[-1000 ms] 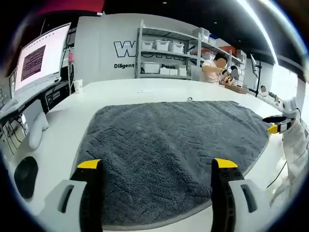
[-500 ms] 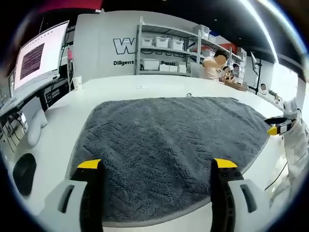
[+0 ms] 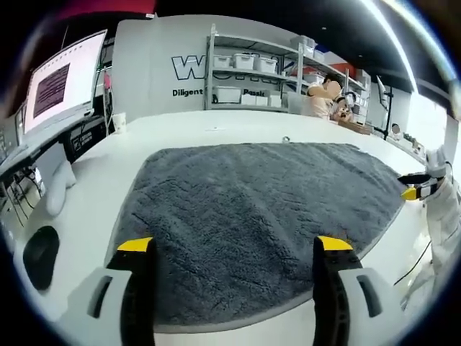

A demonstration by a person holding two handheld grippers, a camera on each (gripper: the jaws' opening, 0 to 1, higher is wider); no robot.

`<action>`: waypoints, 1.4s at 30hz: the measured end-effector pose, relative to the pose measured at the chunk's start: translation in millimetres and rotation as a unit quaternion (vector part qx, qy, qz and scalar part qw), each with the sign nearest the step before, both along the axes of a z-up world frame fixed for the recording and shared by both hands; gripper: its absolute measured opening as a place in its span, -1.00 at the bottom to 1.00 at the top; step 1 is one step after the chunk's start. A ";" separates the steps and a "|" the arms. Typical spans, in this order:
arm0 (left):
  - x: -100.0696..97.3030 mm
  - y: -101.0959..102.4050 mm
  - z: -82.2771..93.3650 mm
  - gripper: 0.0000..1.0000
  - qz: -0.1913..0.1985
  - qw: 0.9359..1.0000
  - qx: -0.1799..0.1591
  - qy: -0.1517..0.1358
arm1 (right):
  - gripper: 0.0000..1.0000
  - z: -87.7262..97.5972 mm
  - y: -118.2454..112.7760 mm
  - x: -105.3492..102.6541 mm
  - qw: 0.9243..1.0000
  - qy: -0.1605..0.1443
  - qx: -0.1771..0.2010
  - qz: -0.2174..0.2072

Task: Open the folded towel by lifting each exposed corner and separating the folded layers until the towel lies flat within the target outline without major curled edges

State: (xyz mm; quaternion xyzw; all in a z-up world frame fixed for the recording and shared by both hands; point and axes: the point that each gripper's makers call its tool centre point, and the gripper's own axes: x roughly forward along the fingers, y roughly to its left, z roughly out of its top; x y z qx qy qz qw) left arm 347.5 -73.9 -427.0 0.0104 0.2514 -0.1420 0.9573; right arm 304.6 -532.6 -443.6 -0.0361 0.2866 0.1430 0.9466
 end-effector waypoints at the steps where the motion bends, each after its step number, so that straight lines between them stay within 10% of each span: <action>1: -0.4 0.5 0.5 0.76 0.000 1.000 0.000 -0.001 | 0.64 1.9 -2.6 -0.4 1.000 -0.002 0.004 -0.006; 17: 21.7 52.5 55.0 0.35 0.030 0.996 0.011 -0.081 | 0.41 53.3 -56.5 17.9 0.994 -0.084 -0.007 -0.067; 23: 54.6 67.9 71.9 0.18 0.014 0.995 0.055 -0.080 | 0.48 47.7 -48.5 16.9 0.995 -0.081 -0.021 -0.053; 27: 89.9 69.7 88.3 0.15 0.013 0.994 0.024 -0.102 | 0.65 37.8 -43.5 12.7 0.996 -0.063 -0.013 -0.056; 42: 201.5 88.5 83.2 -0.31 0.025 0.994 0.058 -0.086 | 0.99 29.7 -36.9 -8.2 0.997 -0.042 -0.023 -0.060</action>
